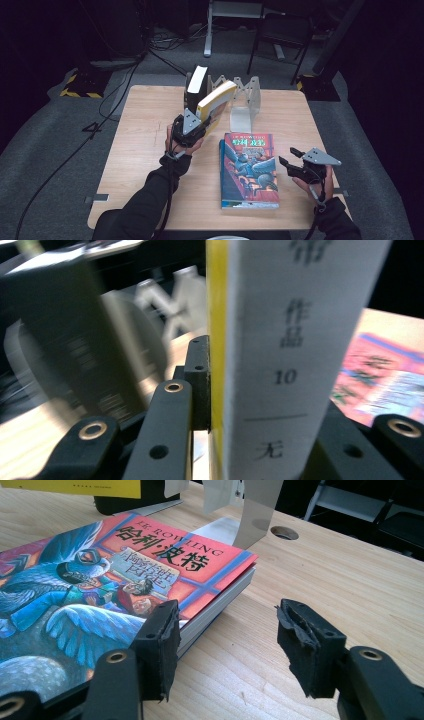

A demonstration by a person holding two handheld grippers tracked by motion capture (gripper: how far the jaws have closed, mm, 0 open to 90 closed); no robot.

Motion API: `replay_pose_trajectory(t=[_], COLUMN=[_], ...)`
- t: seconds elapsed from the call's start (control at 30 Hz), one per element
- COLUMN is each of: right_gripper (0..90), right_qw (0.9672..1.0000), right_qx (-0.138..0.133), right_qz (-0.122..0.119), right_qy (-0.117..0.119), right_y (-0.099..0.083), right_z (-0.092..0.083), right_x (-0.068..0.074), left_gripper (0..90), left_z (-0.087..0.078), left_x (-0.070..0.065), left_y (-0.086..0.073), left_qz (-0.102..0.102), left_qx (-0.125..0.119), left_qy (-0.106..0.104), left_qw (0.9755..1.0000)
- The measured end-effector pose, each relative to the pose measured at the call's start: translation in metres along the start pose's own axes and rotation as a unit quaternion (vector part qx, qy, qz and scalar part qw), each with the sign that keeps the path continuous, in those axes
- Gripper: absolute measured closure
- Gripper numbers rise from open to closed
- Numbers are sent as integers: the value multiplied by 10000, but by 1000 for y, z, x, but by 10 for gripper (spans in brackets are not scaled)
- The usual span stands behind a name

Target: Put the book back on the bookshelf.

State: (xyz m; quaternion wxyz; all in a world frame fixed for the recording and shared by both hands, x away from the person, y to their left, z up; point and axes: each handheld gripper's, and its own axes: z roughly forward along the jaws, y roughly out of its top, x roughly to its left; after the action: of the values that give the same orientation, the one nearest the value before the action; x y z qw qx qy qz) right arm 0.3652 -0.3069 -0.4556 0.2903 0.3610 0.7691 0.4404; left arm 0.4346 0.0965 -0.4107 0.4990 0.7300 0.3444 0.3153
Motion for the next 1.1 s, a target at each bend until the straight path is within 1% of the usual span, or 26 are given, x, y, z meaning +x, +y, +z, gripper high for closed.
replay_pose_trajectory(t=[0.03,0.07,0.17,0.2,0.27,0.3,0.37,0.4,0.47,0.5,0.53,0.57,0.6,0.63,0.7,0.73,0.83,0.87,0.93,1.07,1.1], right_gripper=[426,426,426,426,427,427,427,427,426,426,426,426,426,426,426,426,426,426,426,420,420], right_qw=[10000,10000,10000,10000,10000,10000,9999,9999,9999,9999,9998,9998,9998,9998,9998,9998,9998,9998,9998,9998,9997], right_qx=[10,19,9,12,37,43,67,63,84,96,105,110,110,101,91,89,81,82,75,90,100], right_qz=[-18,-47,-58,-37,-37,-64,-58,-52,-24,-34,-39,-56,-56,-64,-96,-108,-126,-128,-116,-150,-155], right_qy=[1,-4,2,6,22,28,68,96,130,134,141,130,130,131,132,130,138,136,137,138,146], right_y=[0,0,0,0,-1,-1,-1,-1,-2,-2,-2,-2,-2,-2,-1,-1,-2,-2,-2,-2,-2], right_z=[0,0,1,1,2,2,2,3,3,4,4,4,4,4,4,4,3,3,3,4,4], right_x=[0,1,2,2,2,2,3,3,3,3,4,4,4,5,5,5,6,6,6,6,7], left_gripper=[750,750,750,750,750,750,751,751,750,750,750,750,750,750,750,750,750,750,749,746,745], left_z=[1,2,3,4,6,7,9,10,14,16,19,19,22,24,32,35,41,43,45,46,46], left_x=[2,3,7,9,11,12,12,12,13,12,10,10,8,7,5,3,-3,-5,-6,-8,-8], left_y=[-2,-2,-5,-6,-6,-7,-7,-7,-9,-10,-10,-10,-11,-12,-17,-19,-23,-24,-25,-28,-30], left_qz=[-55,-83,-126,-236,-329,-417,-374,-396,-562,-569,-548,-548,-561,-613,-781,-799,-708,-709,-820,-860,-897], left_qx=[31,45,112,109,150,173,196,212,197,209,219,219,221,216,233,238,227,221,161,125,115], left_qy=[134,197,480,540,666,695,826,904,1017,1027,1116,1116,1157,1185,1275,1318,1453,1494,1548,1561,1547], left_qw=[9999,9998,9987,9982,9971,9966,9957,9949,9930,9929,9920,9920,9915,9908,9885,9878,9866,9860,9844,9839,9838])
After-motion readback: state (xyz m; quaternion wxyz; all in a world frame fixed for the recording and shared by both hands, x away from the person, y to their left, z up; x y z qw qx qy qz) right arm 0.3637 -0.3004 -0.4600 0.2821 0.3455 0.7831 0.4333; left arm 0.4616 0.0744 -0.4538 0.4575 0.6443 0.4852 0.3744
